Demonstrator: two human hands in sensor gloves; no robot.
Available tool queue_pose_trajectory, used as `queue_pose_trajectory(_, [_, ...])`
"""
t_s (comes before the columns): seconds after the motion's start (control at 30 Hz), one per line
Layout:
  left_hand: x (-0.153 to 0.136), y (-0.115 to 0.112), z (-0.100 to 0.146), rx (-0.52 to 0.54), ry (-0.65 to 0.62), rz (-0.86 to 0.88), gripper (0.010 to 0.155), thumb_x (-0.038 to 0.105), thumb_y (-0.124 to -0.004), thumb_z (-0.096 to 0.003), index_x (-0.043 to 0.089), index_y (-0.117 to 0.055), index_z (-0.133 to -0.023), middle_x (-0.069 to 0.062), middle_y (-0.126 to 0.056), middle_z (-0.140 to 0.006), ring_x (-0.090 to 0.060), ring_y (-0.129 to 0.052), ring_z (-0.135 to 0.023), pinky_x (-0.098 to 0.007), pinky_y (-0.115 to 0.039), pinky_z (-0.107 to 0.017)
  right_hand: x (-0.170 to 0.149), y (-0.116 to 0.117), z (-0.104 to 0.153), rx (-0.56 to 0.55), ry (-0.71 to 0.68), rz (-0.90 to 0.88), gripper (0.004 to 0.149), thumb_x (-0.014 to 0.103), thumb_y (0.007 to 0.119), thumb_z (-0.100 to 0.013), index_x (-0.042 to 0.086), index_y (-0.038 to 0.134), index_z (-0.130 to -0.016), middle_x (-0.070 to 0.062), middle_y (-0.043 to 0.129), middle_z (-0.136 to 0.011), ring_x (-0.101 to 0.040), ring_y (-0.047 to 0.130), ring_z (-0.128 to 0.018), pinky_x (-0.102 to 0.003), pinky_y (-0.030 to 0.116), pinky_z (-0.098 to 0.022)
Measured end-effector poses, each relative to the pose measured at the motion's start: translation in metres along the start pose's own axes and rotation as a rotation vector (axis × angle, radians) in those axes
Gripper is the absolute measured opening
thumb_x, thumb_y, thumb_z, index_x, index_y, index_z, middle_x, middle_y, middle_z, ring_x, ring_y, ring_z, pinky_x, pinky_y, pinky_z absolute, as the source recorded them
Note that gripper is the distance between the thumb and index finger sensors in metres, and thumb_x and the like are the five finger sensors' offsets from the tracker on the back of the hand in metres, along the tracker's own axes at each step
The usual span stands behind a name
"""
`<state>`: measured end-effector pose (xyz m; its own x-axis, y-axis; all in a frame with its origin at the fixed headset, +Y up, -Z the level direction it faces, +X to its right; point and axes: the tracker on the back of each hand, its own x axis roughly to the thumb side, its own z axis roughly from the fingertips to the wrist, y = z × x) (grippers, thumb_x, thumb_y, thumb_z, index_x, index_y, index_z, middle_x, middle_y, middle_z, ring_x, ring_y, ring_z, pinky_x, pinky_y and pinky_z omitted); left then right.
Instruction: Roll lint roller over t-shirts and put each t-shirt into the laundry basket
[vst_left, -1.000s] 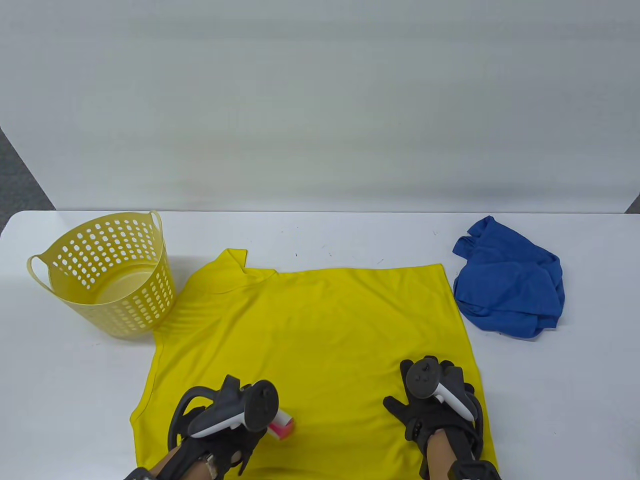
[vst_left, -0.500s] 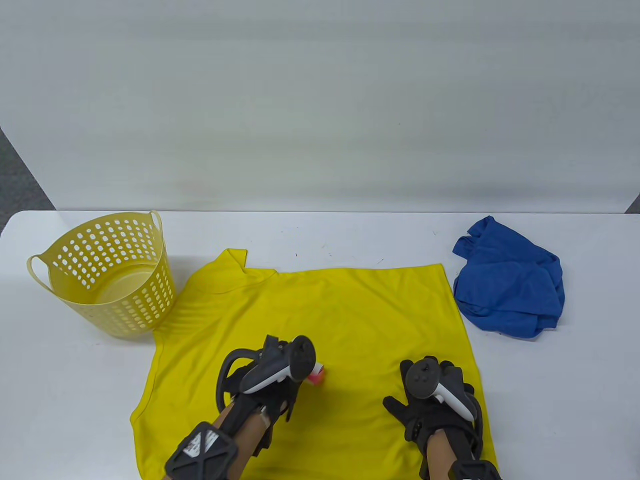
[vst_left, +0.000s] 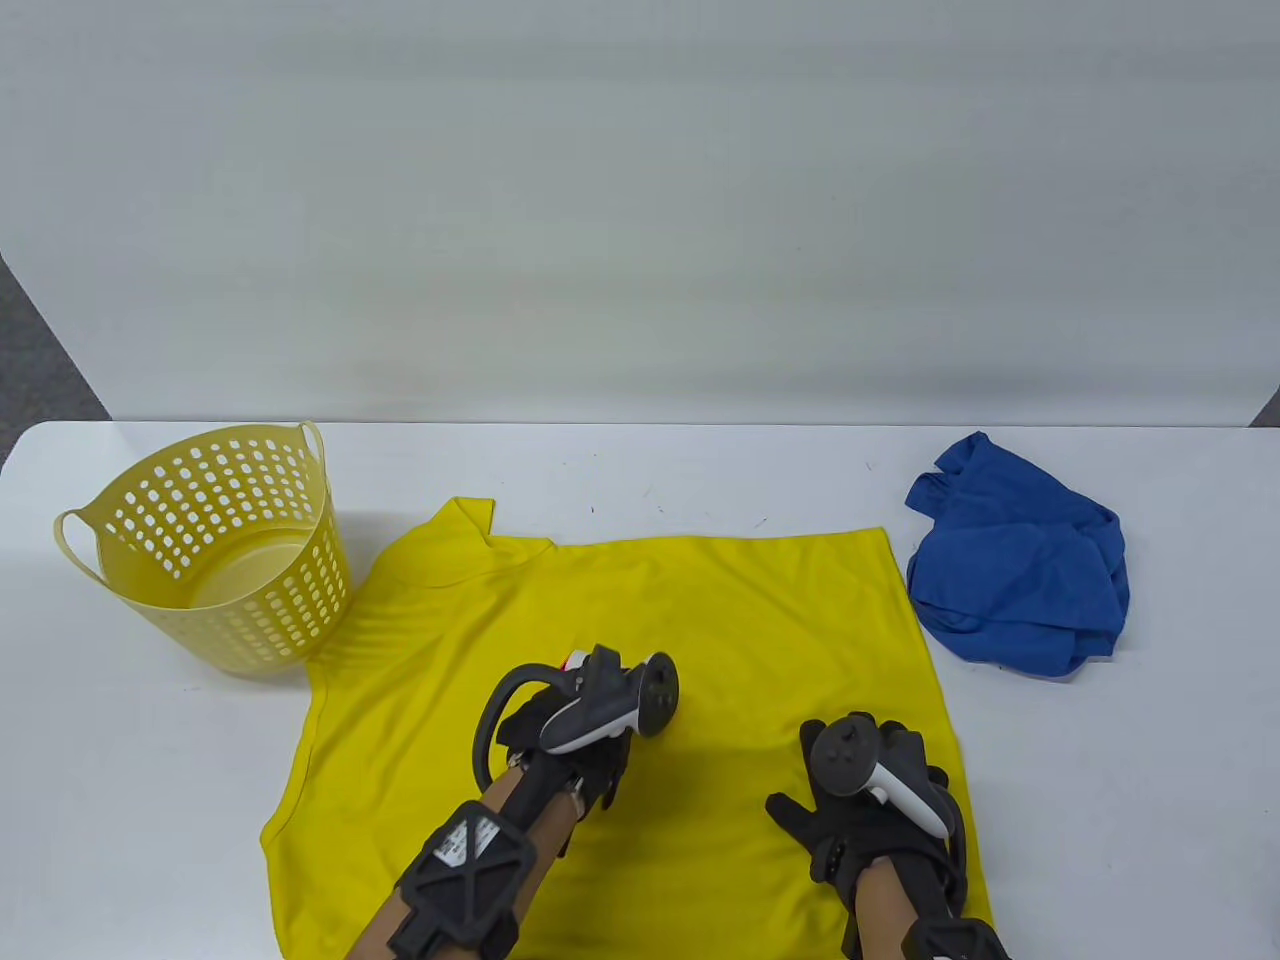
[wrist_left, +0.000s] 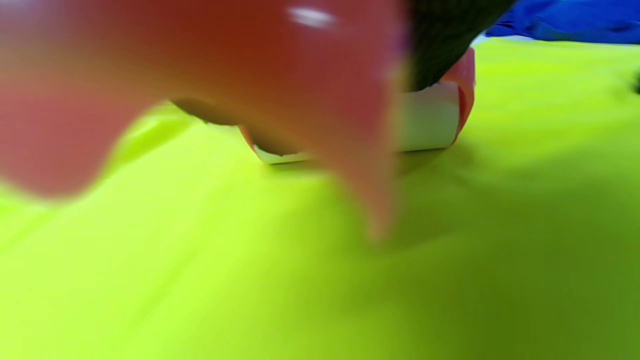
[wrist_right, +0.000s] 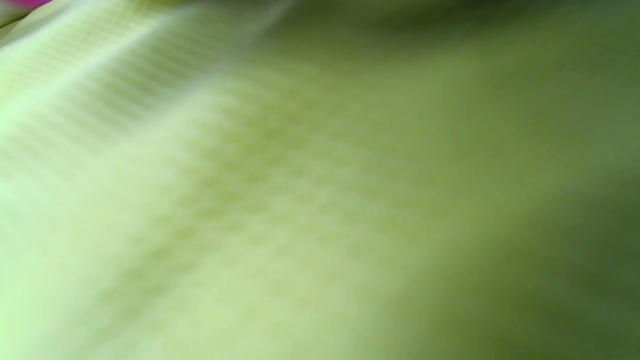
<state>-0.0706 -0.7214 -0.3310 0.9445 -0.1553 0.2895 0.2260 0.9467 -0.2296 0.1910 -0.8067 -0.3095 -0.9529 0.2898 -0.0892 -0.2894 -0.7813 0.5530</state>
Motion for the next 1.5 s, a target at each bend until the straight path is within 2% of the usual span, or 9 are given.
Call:
queue_pose_trajectory(0.3, [-0.04, -0.033, 0.105, -0.071, -0.148, 0.135, 0.048, 0.035, -0.082, -0.0557, 0.03, -0.066, -0.1, -0.015, -0.063, -0.098, -0.025, -0.101, -0.064, -0.04, -0.09, -0.037, 0.004, 0.001, 0.002, -0.017, 0.008, 0.021, 0.079, 0.062, 0.051, -0.046, 0.028, 0.001, -0.097, -0.018, -0.015, -0.099, -0.051, -0.017, -0.085, -0.078, 0.0, -0.051])
queue_pose_trajectory(0.6, [-0.051, -0.042, 0.104, 0.019, -0.13, 0.24, 0.051, 0.039, -0.079, -0.0555, 0.03, -0.063, -0.103, -0.014, -0.061, -0.099, -0.022, -0.098, -0.064, -0.038, -0.088, -0.038, 0.003, -0.007, 0.007, -0.07, 0.003, 0.012, 0.079, 0.06, 0.055, -0.046, 0.026, 0.01, -0.1, -0.02, -0.007, -0.104, -0.052, -0.009, -0.089, -0.077, 0.003, -0.053])
queue_pose_trajectory(0.7, [-0.068, -0.04, 0.101, 0.133, -0.091, 0.398, 0.056, 0.04, -0.078, -0.0553, 0.03, -0.056, -0.106, -0.013, -0.061, -0.099, -0.022, -0.098, -0.064, -0.037, -0.088, -0.039, 0.021, -0.031, 0.032, -0.397, -0.096, -0.01, 0.076, 0.057, 0.059, -0.046, 0.013, 0.035, -0.103, -0.023, 0.006, -0.107, -0.053, 0.002, -0.092, -0.077, 0.009, -0.054])
queue_pose_trajectory(0.77, [-0.079, -0.037, 0.101, 0.197, -0.088, 0.547, 0.057, 0.041, -0.076, -0.0562, 0.029, -0.052, -0.107, -0.013, -0.059, -0.1, -0.022, -0.096, -0.066, -0.037, -0.087, -0.04, 0.045, -0.045, 0.06, -0.705, -0.252, -0.001, 0.069, 0.056, 0.063, -0.044, 0.009, 0.059, -0.095, -0.026, 0.04, -0.106, -0.056, 0.036, -0.093, -0.076, 0.027, -0.057])
queue_pose_trajectory(0.83, [-0.085, -0.034, 0.102, 0.239, -0.128, 0.691, 0.056, 0.04, -0.073, -0.057, 0.028, -0.051, -0.107, -0.013, -0.057, -0.099, -0.021, -0.095, -0.066, -0.037, -0.086, -0.041, 0.079, -0.049, 0.09, -0.785, -0.444, -0.022, 0.062, 0.055, 0.065, -0.043, 0.009, 0.078, -0.082, -0.022, 0.08, -0.089, -0.049, 0.078, -0.077, -0.069, 0.054, -0.056])
queue_pose_trajectory(1.1, [-0.06, -0.022, 0.117, 0.351, -0.329, 0.866, 0.061, 0.038, -0.07, -0.0583, 0.026, -0.037, -0.109, -0.016, -0.049, -0.101, -0.022, -0.09, -0.072, -0.039, -0.083, -0.046, 0.173, 0.016, 0.129, -0.184, -0.782, -0.244, 0.069, 0.059, 0.062, -0.045, 0.006, 0.07, -0.089, -0.021, 0.085, -0.086, -0.047, 0.085, -0.073, -0.066, 0.063, -0.055])
queue_pose_trajectory(1.23, [-0.045, -0.022, 0.125, 0.393, -0.378, 0.763, 0.055, 0.036, -0.064, -0.0575, 0.023, -0.042, -0.106, -0.014, -0.049, -0.101, -0.032, -0.084, -0.081, -0.045, -0.08, -0.055, 0.174, 0.031, 0.115, -0.131, -0.719, -0.289, 0.078, 0.063, 0.065, -0.04, 0.002, 0.06, -0.09, -0.026, 0.068, -0.095, -0.054, 0.069, -0.083, -0.071, 0.056, -0.057])
queue_pose_trajectory(1.4, [-0.041, -0.025, 0.126, 0.391, -0.507, 0.996, 0.053, 0.033, -0.059, -0.0571, 0.024, -0.042, -0.106, -0.012, -0.046, -0.105, -0.038, -0.072, -0.097, -0.053, -0.072, -0.069, 0.161, 0.035, 0.096, 0.076, -0.724, -0.556, 0.105, 0.067, 0.071, -0.031, -0.006, 0.033, -0.096, -0.035, 0.036, -0.102, -0.06, 0.048, -0.09, -0.073, 0.046, -0.06])
queue_pose_trajectory(1.5, [-0.044, -0.032, 0.122, 0.365, -0.547, 1.149, 0.053, 0.032, -0.059, -0.0569, 0.025, -0.041, -0.107, -0.01, -0.047, -0.107, -0.037, -0.067, -0.104, -0.055, -0.063, -0.074, 0.159, 0.033, 0.092, 0.015, -0.76, -0.615, 0.105, 0.067, 0.07, -0.032, -0.006, 0.03, -0.096, -0.035, 0.038, -0.1, -0.058, 0.054, -0.089, -0.071, 0.051, -0.059])
